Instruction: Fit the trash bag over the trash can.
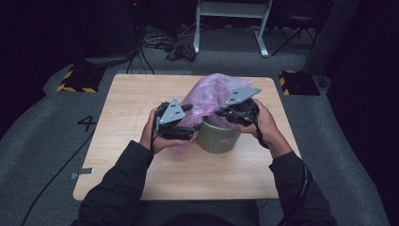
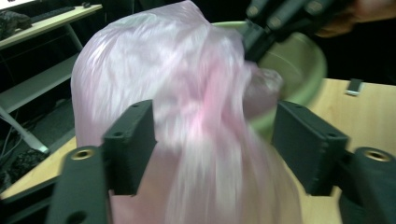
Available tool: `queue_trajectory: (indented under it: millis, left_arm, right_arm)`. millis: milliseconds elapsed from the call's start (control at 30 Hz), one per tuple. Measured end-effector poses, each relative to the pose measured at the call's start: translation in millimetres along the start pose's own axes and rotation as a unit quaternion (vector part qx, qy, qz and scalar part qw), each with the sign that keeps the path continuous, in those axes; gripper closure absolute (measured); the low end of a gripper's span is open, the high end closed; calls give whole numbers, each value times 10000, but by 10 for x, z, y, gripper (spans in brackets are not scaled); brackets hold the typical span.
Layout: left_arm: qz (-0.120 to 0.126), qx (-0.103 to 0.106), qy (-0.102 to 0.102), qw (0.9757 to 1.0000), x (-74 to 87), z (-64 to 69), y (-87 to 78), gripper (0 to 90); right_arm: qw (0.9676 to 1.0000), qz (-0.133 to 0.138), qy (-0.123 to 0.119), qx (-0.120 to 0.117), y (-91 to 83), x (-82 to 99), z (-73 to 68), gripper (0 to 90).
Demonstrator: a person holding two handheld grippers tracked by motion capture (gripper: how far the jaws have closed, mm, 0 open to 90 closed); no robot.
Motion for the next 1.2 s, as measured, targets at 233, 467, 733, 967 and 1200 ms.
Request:
queue_trajectory:
  millis: [233, 467, 733, 967, 1200]
  left_arm:
    - [-172, 12, -363, 9992, 381, 117, -250, 155]
    - [-814, -216, -459, 9954, 701, 150, -112, 168]
    - [-1053, -716, -395, 9911, 872, -87, 37, 724]
    - [-379, -1264, -410, 9904, 680, -287, -203, 884]
    - [67, -1673, -204, 9857, 457, -407, -567, 887]
  right_arm:
    - [9998, 5, 184, 33, -73, 44, 45, 900]
    - [9997, -34, 242, 25, -93, 74, 54, 900]
    - [9994, 49, 328, -126, -183, 96, 34, 900]
    - [9988, -21, 286, -392, -202, 63, -87, 888]
    - [9985, 63, 303, -445, -225, -13, -151, 648]
Point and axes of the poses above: each handheld gripper's, and its own axes: y roughly forward along the jaws, x roughly out of its underside, z roughly to its right, the point moved 6 cm from there along y, roughly forward along the jaws, and after that the axes turned 5 degrees about x, right-handed, at the moved point
